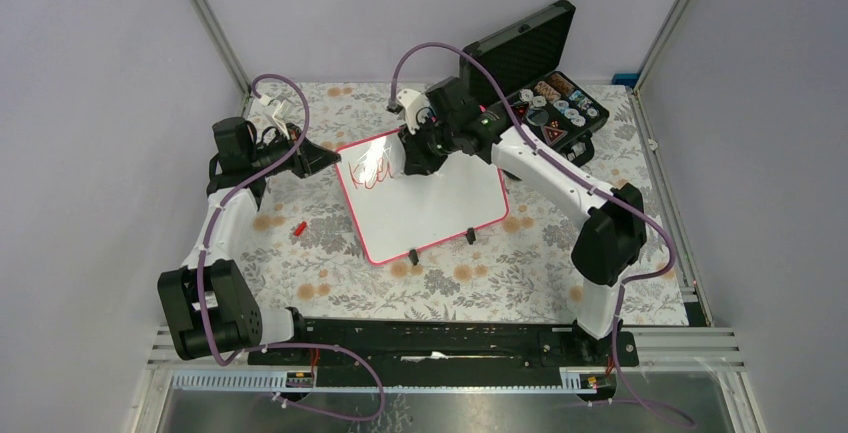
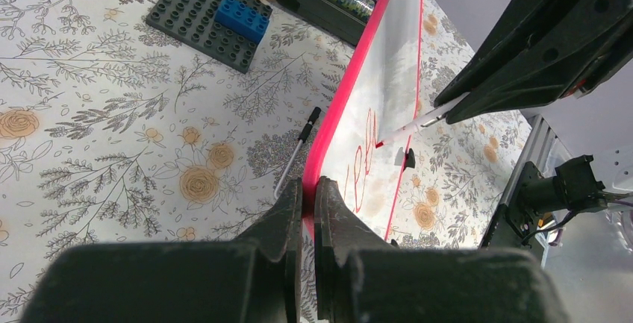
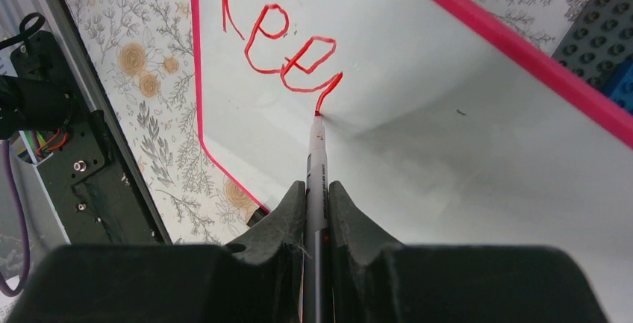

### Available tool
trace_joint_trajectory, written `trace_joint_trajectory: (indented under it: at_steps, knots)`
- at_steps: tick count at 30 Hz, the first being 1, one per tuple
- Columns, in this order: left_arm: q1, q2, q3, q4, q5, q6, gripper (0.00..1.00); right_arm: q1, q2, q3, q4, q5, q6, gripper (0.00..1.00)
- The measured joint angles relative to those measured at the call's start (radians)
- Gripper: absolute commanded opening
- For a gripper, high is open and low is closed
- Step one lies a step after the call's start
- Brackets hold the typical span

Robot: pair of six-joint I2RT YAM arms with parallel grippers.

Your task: Write a sentence on the whiteboard

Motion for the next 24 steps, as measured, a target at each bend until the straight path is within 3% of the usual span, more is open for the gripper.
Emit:
trace_joint_trajectory:
  at_steps: [15,24]
  knots:
    - [0.000,0.000,0.000,0.000,0.005,0.000,0.00,0.019,-0.017,-0.051,0.006,-0.019,0.000,0.00]
    - [0.000,0.000,0.000,0.000,0.006,-0.001,0.00,0.011,-0.017,0.012,0.007,-0.019,0.004,0.00]
